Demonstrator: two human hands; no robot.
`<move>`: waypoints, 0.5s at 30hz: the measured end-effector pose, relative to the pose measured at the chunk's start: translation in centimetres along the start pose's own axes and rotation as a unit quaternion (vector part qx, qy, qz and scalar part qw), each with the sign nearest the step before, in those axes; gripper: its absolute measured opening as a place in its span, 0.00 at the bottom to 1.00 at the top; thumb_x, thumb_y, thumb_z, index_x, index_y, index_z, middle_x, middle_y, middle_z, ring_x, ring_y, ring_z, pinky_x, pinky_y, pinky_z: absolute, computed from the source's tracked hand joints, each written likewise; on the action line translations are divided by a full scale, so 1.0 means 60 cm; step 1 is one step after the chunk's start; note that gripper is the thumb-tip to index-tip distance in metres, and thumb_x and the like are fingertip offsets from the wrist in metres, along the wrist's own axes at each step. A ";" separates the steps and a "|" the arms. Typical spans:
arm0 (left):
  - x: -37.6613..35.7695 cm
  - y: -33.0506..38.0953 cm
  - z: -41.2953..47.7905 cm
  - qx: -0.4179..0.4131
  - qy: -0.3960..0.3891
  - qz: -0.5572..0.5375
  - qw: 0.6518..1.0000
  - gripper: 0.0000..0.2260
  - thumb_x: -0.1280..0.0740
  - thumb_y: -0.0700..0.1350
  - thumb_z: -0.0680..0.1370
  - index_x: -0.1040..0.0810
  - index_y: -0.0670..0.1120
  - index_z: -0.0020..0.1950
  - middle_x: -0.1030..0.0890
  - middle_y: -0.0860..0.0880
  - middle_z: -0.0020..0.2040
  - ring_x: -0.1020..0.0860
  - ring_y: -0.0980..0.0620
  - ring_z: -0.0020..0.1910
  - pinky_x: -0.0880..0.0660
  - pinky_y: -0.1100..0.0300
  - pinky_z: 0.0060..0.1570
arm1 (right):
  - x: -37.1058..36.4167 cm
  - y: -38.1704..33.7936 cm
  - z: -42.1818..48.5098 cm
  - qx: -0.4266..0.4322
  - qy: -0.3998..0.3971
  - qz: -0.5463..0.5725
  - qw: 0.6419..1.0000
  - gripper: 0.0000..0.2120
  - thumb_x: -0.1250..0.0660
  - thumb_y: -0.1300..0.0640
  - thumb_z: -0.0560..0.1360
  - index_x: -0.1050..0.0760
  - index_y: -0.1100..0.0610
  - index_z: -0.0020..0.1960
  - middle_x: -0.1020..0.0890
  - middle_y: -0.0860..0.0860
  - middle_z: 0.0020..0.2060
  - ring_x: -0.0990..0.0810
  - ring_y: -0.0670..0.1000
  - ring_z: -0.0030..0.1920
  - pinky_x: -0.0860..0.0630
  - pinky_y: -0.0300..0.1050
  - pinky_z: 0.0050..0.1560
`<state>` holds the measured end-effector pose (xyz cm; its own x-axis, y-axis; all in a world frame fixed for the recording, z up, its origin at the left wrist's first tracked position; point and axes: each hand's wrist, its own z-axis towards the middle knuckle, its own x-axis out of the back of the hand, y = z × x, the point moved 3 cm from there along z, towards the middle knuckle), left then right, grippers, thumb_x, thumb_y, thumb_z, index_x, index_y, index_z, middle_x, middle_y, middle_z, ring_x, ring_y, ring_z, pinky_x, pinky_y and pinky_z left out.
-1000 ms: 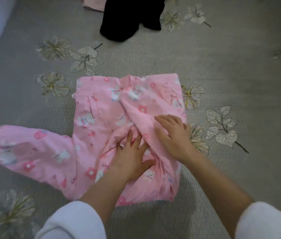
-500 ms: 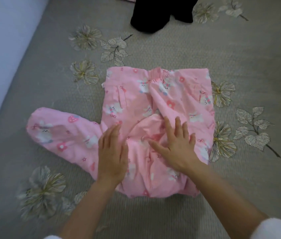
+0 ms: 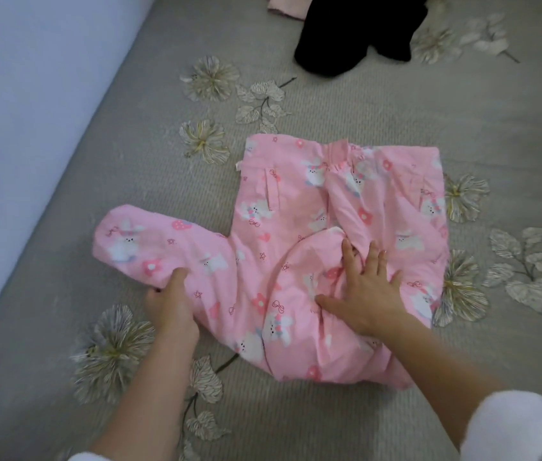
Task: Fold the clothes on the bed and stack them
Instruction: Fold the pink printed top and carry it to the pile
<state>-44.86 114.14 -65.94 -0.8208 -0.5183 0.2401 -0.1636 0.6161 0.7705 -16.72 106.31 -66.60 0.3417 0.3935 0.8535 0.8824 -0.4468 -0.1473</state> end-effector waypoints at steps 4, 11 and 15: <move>-0.031 0.051 -0.058 -0.341 -0.087 0.170 0.921 0.16 0.37 0.46 0.71 0.24 0.45 0.58 0.22 0.47 0.50 0.24 0.46 0.52 0.31 0.59 0.51 | 0.007 0.000 -0.001 0.006 0.000 -0.014 1.000 0.52 0.43 0.27 0.68 0.73 0.47 0.74 0.61 0.63 0.76 0.59 0.64 0.76 0.51 0.69 0.71; -0.158 0.000 -0.119 -0.505 -0.348 0.472 0.633 0.27 0.47 0.57 0.81 0.61 0.62 0.73 0.62 0.51 0.78 0.64 0.49 0.76 0.62 0.53 0.74 | 0.011 0.005 -0.006 0.021 0.012 0.075 0.997 0.50 0.42 0.29 0.70 0.71 0.48 0.75 0.60 0.58 0.77 0.59 0.58 0.77 0.56 0.65 0.73; -0.206 -0.033 -0.104 -0.482 -0.387 0.533 0.578 0.27 0.52 0.64 0.79 0.65 0.67 0.73 0.67 0.59 0.76 0.72 0.54 0.73 0.70 0.50 0.69 | 0.023 0.041 -0.022 0.042 0.095 0.202 0.974 0.41 0.46 0.33 0.75 0.63 0.49 0.78 0.56 0.45 0.78 0.57 0.45 0.77 0.62 0.57 0.75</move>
<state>-30.98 115.64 -66.75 -0.2344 0.5006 0.8334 0.7349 -0.4699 0.4889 -14.50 104.70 -65.11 0.6070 0.0407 0.7936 0.7152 -0.4634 -0.5233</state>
